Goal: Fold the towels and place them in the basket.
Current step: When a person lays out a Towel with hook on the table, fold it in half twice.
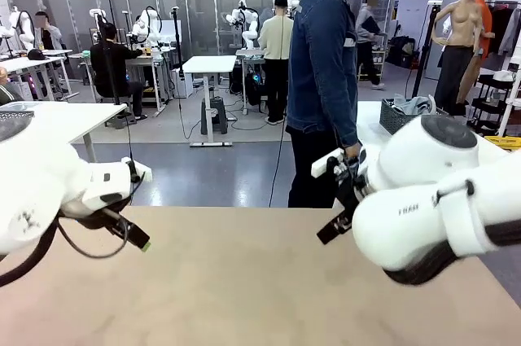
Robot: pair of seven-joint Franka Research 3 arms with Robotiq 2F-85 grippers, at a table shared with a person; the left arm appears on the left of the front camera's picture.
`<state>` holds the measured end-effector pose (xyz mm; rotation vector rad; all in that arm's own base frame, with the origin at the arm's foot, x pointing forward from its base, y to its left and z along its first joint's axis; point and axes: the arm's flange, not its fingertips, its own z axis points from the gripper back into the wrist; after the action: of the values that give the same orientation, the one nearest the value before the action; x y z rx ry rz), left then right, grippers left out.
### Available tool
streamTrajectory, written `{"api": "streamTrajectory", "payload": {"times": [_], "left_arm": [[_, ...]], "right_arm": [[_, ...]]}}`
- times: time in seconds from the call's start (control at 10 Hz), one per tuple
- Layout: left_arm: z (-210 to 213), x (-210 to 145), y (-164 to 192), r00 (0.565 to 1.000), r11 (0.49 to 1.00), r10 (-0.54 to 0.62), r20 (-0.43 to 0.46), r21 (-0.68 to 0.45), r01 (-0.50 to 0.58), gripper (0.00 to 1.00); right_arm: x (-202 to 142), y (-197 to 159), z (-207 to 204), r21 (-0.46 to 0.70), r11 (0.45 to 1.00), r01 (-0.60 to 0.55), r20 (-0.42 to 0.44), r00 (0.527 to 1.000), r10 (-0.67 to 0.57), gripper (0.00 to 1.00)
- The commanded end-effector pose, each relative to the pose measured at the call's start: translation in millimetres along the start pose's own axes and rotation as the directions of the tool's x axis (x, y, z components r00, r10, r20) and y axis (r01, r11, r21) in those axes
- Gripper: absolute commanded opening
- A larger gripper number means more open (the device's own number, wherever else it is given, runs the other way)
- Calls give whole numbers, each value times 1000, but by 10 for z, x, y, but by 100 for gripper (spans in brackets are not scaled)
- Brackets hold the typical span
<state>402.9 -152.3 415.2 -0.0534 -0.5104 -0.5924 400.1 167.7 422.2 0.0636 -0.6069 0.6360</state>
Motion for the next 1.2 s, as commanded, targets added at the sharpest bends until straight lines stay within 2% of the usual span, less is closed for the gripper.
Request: {"api": "streamTrajectory", "payload": {"times": [0.0, 0.2, 0.3, 0.5, 0.7, 0.9, 1.1], "left_arm": [[772, 239, 120, 999, 998, -22, -34, -60, 20, 100], [1612, 427, 188, 1000, 996, -24, 17, -83, 26, 100], [2069, 527, 255, 999, 995, -6, 32, -103, 9, 100], [2811, 578, 337, 999, 990, 3, 40, -140, 3, 100], [3347, 485, 512, 1000, 989, 12, 14, -150, -10, 100], [3745, 210, 767, 999, 983, -31, -28, -182, 25, 100], [4152, -148, 978, 999, 982, -18, 27, -189, 23, 100]], "right_arm": [[299, -192, 644, 60, 998, -4, 14, 1000, 4, 100], [569, -275, 1328, 36, 999, -23, 18, 1000, 22, 100], [664, -363, 1723, 7, 1000, -16, -10, 1000, 16, 100], [666, -505, 2430, 104, 994, 16, -47, 999, -11, 100], [443, -678, 2925, 137, 989, 57, -35, 998, -53, 100], [40, -953, 3334, 179, 979, 101, 25, 994, -107, 100], [-319, -1117, 3611, 175, 978, 117, 60, 990, -129, 100]]}}
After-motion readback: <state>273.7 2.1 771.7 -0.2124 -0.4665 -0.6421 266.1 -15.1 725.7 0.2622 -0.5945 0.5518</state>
